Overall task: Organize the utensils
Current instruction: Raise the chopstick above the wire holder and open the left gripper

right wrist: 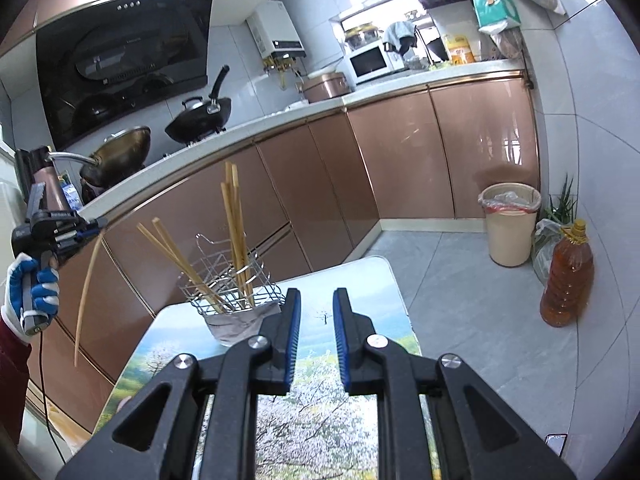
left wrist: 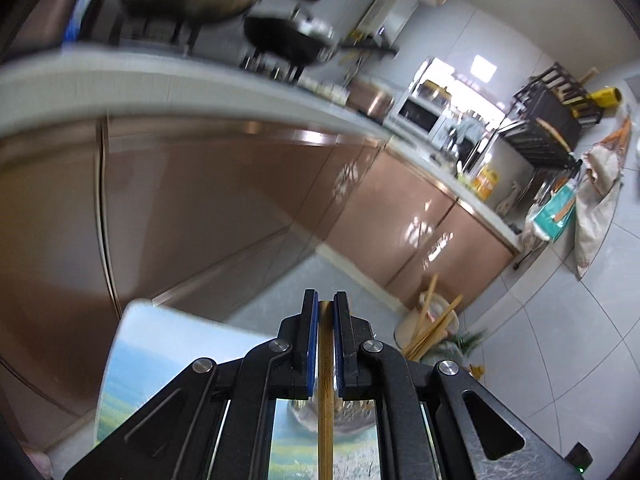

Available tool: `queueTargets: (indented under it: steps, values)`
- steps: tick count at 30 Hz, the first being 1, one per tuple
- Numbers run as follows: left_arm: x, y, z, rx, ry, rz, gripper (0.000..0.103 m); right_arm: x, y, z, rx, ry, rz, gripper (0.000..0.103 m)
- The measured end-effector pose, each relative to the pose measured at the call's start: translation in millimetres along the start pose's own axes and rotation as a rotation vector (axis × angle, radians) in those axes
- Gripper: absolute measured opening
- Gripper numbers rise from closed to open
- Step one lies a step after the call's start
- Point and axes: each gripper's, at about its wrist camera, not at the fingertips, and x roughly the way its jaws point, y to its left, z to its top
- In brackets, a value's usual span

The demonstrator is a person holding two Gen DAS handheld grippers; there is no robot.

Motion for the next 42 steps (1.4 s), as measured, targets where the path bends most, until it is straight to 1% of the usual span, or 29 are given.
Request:
queueTargets:
  steps: [1,2,3,7,11,14,16,17,21,23,25,27,32,33,35,39,41,42]
  values:
    - [-7,-10,5,0.013,-0.032,0.001,0.007,-5,-1,0,0.002,-0.006,0.0,0.016]
    - [-16,-9,5,0.019,-0.049,-0.001,0.007,-9,-2,1,0.005,-0.009,-0.001,0.016]
    - [-21,-17,8,0.028,-0.076,-0.007,0.007,-11,-4,0,0.006,-0.011,0.0,0.016]
    - [-26,-43,22,0.053,-0.133,-0.036,0.007,-19,-10,3,0.01,-0.02,-0.007,0.016]
    - [-11,-71,35,0.085,-0.175,-0.047,0.007,-21,-17,5,0.014,-0.027,-0.018,0.016]
    - [3,-87,38,0.104,-0.221,-0.023,0.007,-18,-26,8,0.018,-0.031,-0.028,0.016]
    - [9,-92,35,0.113,-0.258,0.002,0.007,-14,-31,9,0.019,-0.03,-0.034,0.016]
    - [16,-96,33,0.12,-0.29,0.024,0.007,-10,-34,10,0.02,-0.028,-0.037,0.016]
    - [35,-105,26,0.122,-0.361,0.046,0.007,3,-42,11,0.012,-0.015,-0.047,0.016]
    - [45,-112,20,0.162,-0.427,0.089,0.007,12,-46,11,0.008,-0.007,-0.049,0.016]
    - [52,-114,14,0.176,-0.468,0.107,0.007,19,-49,10,0.008,-0.005,-0.049,0.016]
    - [58,-117,7,0.187,-0.526,0.137,0.007,25,-52,9,0.012,-0.005,-0.047,0.016]
    - [69,-114,-19,0.21,-0.615,0.172,0.007,40,-54,9,-0.002,-0.011,-0.032,0.016]
    - [71,-114,-26,0.227,-0.646,0.187,0.007,41,-53,8,-0.005,-0.011,-0.03,0.016]
    - [76,-115,-33,0.241,-0.663,0.199,0.007,45,-52,7,-0.012,-0.008,-0.025,0.016]
    - [89,-112,-44,0.262,-0.666,0.232,0.007,48,-52,5,-0.01,-0.003,-0.026,0.018]
    - [92,-109,-47,0.257,-0.649,0.236,0.007,47,-54,4,-0.004,-0.006,-0.033,0.023]
    - [94,-107,-48,0.256,-0.641,0.244,0.007,45,-55,4,-0.001,-0.008,-0.035,0.024]
